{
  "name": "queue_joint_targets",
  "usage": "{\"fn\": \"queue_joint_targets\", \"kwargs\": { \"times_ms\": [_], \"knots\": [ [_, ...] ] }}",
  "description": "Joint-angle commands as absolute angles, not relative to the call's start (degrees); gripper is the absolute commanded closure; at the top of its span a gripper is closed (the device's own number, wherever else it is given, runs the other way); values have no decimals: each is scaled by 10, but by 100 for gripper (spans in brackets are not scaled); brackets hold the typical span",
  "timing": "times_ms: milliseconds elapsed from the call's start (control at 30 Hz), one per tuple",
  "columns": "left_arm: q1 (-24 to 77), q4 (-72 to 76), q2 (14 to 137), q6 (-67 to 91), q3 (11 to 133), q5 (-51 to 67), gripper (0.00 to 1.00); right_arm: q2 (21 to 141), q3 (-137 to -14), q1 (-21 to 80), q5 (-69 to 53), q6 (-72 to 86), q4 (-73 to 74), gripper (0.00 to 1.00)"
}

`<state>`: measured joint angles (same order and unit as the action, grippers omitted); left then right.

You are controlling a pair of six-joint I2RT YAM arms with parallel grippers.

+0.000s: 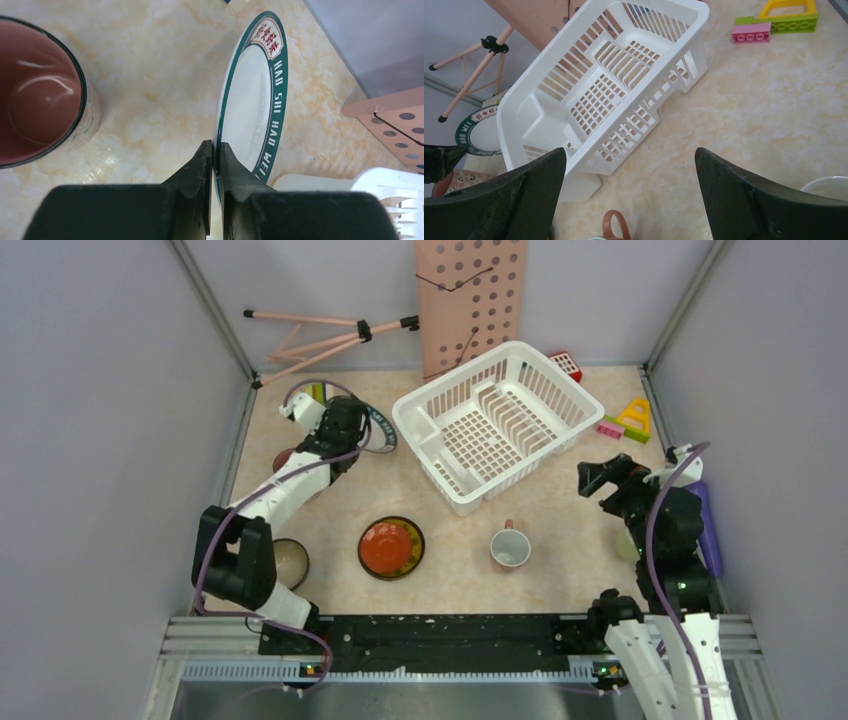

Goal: Load the mixed dishes into the dish rack

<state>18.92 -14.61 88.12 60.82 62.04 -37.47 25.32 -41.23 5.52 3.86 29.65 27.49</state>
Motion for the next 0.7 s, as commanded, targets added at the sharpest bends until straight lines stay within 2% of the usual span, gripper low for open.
{"fn": "queue_joint_targets", "kwargs": {
  "times_ms": [0,433,667],
  "knots": [
    [190,-126,829,510,654,-407,100,265,-430,61,24,299,258,2],
    [191,-88,745,361,655,-416,100,338,-422,62,2,341,237,2],
    [190,-97,694,328,669,-426,100,394,-406,61,-57,378,181,3]
  ]
}}
